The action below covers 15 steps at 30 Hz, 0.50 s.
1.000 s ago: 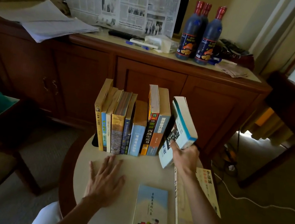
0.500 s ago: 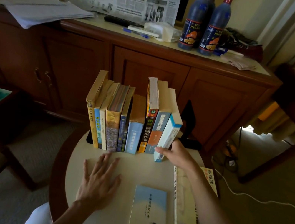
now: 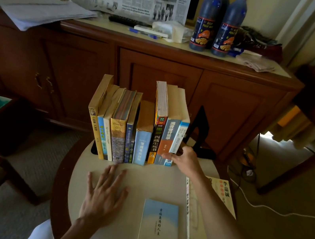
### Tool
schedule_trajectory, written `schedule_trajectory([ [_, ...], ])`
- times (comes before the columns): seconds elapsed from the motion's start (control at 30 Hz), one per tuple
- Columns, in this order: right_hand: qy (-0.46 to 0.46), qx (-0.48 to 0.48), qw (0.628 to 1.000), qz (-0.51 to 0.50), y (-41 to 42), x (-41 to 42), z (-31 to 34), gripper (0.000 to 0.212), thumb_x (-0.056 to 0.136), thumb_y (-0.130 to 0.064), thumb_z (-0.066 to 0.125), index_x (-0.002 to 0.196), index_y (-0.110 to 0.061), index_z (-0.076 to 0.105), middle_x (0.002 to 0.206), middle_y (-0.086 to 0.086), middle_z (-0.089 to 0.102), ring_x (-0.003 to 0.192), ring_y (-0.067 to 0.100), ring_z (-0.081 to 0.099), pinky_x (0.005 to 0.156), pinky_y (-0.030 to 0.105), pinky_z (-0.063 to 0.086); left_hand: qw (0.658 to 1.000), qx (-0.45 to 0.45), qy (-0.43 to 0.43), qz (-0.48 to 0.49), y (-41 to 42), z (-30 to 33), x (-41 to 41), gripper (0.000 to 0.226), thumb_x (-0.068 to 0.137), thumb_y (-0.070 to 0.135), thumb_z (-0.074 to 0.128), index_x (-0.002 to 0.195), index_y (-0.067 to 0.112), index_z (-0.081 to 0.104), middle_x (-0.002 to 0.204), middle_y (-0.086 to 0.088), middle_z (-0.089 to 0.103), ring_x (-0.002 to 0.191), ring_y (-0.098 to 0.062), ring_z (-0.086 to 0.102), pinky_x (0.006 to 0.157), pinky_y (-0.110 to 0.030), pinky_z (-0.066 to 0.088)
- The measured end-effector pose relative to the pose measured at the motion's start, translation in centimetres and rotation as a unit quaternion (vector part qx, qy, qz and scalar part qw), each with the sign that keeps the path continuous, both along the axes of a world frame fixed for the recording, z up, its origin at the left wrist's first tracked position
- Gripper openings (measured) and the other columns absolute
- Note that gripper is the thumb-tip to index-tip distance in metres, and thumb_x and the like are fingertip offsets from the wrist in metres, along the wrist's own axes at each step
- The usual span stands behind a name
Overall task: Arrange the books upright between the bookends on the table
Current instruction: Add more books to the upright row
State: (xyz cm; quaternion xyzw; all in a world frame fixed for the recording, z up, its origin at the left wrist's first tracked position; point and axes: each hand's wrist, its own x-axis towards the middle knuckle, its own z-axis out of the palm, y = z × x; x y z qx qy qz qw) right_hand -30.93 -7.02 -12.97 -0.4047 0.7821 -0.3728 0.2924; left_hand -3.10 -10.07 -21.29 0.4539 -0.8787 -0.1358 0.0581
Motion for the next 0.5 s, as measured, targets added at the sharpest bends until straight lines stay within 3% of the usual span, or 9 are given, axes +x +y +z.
schedule_trajectory([
  [0.2,0.001,0.037,0.999,-0.001,0.4,1.1,-0.2,0.061,0.079,-0.041,0.079,0.128,-0.016,0.052,0.117,-0.002,0.063,0.111,0.017,0.063,0.089,0.034,0.054,1.000,0.009,0.001,-0.005,0.1,0.2,-0.1,0.065,0.093,0.069,0.005,0.151,0.046,-0.013,0.161,0.011,-0.022,0.147,-0.009,-0.026,0.112,-0.052,-0.028],
  [0.27,0.019,0.040,0.999,-0.005,1.5,2.5,-0.3,0.070,0.082,-0.040,0.076,0.140,-0.020,0.041,0.132,0.000,0.058,0.123,0.021,0.056,0.097,0.039,0.051,1.000,0.013,0.005,-0.009,0.0,0.3,0.1,0.066,0.092,0.070,0.005,0.151,0.045,-0.012,0.162,0.011,-0.021,0.147,-0.010,-0.024,0.112,-0.053,-0.028],
  [0.33,0.051,0.037,0.998,-0.021,3.8,4.5,-0.7,0.085,0.088,-0.037,0.070,0.154,-0.022,0.019,0.152,0.000,0.041,0.139,0.025,0.041,0.109,0.044,0.041,1.000,0.017,0.003,-0.016,-0.2,0.3,0.2,0.067,0.093,0.070,0.006,0.150,0.043,-0.015,0.162,0.008,-0.022,0.148,-0.012,-0.024,0.112,-0.055,-0.026],
  [0.4,0.104,0.039,0.994,-0.007,7.1,6.9,-1.2,0.086,0.092,-0.044,0.061,0.157,-0.027,0.007,0.160,-0.006,0.023,0.146,0.020,0.027,0.114,0.037,0.030,1.000,0.020,0.003,-0.023,-0.3,0.2,0.3,0.072,0.092,0.072,0.006,0.153,0.040,-0.013,0.162,0.008,-0.023,0.148,-0.012,-0.023,0.115,-0.057,-0.021],
  [0.5,0.155,0.030,0.985,0.063,12.7,10.1,-2.1,0.080,0.094,-0.062,0.045,0.157,-0.030,0.008,0.155,-0.017,0.018,0.145,0.009,0.022,0.111,0.025,0.027,0.998,0.044,0.040,-0.025,-0.2,0.5,1.0,0.088,0.081,0.080,0.000,0.156,0.035,0.003,0.164,0.008,-0.014,0.150,-0.012,-0.015,0.118,-0.057,-0.016],
])
